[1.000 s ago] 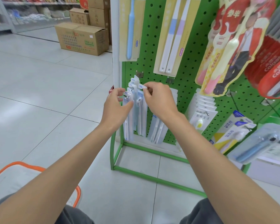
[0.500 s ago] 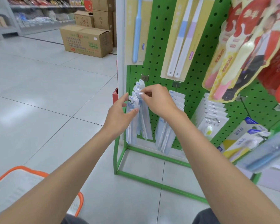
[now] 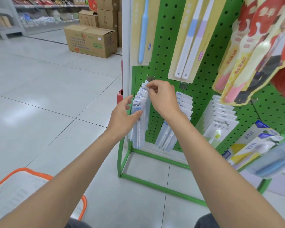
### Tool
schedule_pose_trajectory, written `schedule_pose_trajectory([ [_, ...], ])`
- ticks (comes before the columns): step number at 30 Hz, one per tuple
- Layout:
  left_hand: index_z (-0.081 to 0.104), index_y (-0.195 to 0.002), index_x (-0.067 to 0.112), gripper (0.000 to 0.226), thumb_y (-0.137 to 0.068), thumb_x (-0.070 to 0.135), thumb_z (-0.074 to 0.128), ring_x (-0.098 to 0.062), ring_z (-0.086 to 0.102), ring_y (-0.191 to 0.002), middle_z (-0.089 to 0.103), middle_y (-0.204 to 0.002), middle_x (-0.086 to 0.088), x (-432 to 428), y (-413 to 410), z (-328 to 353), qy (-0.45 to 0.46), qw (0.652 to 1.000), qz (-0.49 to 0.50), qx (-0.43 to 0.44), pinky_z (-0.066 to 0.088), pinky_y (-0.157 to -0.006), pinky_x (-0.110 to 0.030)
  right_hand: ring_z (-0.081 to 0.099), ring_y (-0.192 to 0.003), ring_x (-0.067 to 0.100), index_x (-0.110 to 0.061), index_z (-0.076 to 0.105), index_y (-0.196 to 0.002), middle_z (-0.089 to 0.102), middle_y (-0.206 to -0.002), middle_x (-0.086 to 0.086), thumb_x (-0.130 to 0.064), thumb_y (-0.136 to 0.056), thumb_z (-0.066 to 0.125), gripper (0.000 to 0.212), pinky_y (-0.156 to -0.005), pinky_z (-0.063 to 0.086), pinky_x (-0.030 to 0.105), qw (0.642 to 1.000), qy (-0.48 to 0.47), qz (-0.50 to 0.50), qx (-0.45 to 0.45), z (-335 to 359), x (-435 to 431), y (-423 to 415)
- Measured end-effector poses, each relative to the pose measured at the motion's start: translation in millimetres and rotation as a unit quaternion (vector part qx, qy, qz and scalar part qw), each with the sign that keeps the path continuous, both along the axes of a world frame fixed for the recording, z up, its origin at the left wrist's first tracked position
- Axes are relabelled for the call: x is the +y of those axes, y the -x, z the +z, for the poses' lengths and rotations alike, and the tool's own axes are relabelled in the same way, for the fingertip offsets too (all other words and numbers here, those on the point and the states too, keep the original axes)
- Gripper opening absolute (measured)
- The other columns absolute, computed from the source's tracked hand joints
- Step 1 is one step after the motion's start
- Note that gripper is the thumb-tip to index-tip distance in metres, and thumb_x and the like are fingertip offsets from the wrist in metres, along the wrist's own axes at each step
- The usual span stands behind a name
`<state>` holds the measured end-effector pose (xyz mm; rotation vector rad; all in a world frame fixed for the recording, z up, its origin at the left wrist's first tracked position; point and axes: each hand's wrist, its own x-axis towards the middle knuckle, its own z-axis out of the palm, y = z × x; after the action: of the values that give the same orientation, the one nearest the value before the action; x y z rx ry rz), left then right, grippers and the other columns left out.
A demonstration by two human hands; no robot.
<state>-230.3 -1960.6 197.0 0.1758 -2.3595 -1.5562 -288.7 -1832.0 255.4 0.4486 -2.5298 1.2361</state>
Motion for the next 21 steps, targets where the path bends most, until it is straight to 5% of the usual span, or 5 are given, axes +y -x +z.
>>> schedule_pose_trajectory([
  [5,0.046,-0.144,0.026,0.057,-0.092,0.023,0.067,-0.010,0.051,-0.123,0.057,-0.134,0.011,-1,0,0,-0.005,1.000,-0.012,0.002,0.047,-0.098,-0.031,0.065,-0.092,0.026,-0.004,0.072,-0.103,0.072,-0.100,0.011,-0.006,-0.096,0.052,0.021,-0.085,0.053,0.042,0.996,-0.093,-0.005,0.001,-1,-1,9],
  [21,0.049,-0.141,0.026,0.052,-0.092,0.023,0.066,-0.010,0.054,-0.120,0.060,-0.130,0.011,-4,-3,0,0.020,1.000,-0.011,-0.008,0.049,-0.100,-0.035,0.062,-0.080,0.028,-0.010,0.066,-0.087,0.067,-0.086,0.005,-0.003,-0.088,0.052,0.016,-0.071,0.055,0.039,0.977,-0.203,-0.063,0.016,6,7,-2],
])
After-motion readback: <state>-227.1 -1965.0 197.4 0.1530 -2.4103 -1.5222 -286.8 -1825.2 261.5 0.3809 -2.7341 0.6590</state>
